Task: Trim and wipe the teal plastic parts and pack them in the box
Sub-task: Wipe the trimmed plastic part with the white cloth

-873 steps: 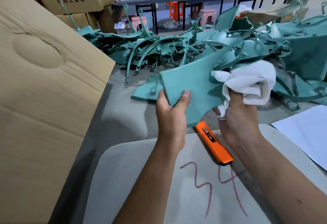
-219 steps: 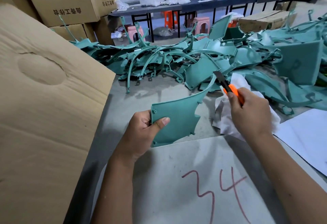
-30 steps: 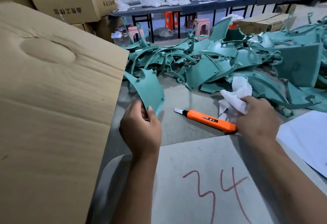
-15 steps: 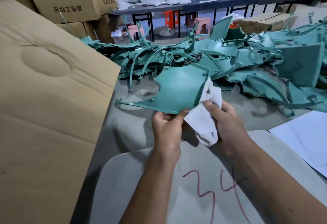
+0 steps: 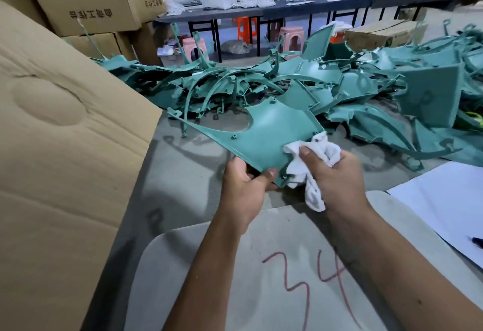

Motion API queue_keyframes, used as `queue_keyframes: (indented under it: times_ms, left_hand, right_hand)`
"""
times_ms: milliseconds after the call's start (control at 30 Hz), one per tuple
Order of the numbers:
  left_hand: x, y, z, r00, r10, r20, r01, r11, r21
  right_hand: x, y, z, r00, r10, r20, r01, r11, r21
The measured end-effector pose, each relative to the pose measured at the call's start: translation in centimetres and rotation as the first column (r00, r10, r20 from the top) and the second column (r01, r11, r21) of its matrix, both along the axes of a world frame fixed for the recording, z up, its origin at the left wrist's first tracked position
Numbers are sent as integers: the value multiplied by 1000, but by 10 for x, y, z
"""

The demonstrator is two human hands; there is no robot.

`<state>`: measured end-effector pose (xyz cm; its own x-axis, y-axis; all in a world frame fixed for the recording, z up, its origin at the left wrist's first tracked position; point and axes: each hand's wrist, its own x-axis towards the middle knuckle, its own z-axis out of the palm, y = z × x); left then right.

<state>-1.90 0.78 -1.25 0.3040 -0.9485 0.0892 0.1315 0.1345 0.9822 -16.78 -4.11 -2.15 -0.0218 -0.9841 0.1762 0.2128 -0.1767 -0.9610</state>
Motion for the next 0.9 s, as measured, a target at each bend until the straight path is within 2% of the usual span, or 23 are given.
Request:
queue_keyframes:
  times_ms: [67,100,233,267,400,467,533,600,633,767,900]
  left_hand:
    - [1,1,-2,996,-55,63,55,998,12]
    - [0,2,-2,993,-68,96,67,998,15]
    - [-4,1,-4,989,-24,146,31,998,-45]
    - [-6,1,-4,990,8,139,2,997,-72]
    - [-7,1,-5,963,231,138,-207,964,-170]
    - [-6,-2,-5,949,295,114,-267,939,-215]
    - [-9,-3,-3,947,316,64,-293,926,-237]
    - [-12,-5,-1,949,313,34,-297,926,-234]
    - [-14,-6,0,953,300,35,-284,931,-230]
    - [-15,-8,4,974,220,60,-202,954,-221]
    - [-13,-8,3,988,137,68,-124,976,-177]
  right_hand:
    - [-5,-5,2,987,-44,155,32,996,78]
    - [-10,-8,1,983,-76,164,64,995,83]
    - [-11,-11,-2,961,-274,40,274,962,7]
    - [-8,-7,-1,964,-264,26,264,964,-4]
    - [14,17,-2,998,-5,-55,6,1000,23]
    - [24,26,-2,992,41,-119,-43,999,-13]
    - [33,32,1,984,167,-56,-168,986,-14]
    - [39,37,4,960,264,93,-266,964,11]
    - [39,36,4,964,245,105,-246,969,-2]
    - [30,30,3,997,65,-31,-67,995,-67]
    - [25,25,5,997,20,69,-25,997,67]
